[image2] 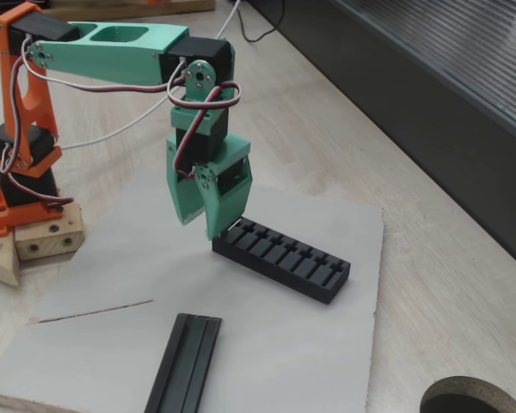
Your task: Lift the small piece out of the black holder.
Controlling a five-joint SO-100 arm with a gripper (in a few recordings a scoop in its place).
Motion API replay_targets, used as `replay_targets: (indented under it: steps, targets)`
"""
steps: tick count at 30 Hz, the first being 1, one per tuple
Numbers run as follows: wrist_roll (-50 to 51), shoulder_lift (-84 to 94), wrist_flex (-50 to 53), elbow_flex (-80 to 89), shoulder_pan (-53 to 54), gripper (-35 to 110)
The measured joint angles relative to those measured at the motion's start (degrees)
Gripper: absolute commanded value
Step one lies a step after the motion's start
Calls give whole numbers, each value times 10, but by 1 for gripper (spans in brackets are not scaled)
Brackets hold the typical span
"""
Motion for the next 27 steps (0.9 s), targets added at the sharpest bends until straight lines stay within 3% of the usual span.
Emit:
replay_targets:
  steps: [27]
  targets:
    - [11, -22, 0, 0, -1, 31]
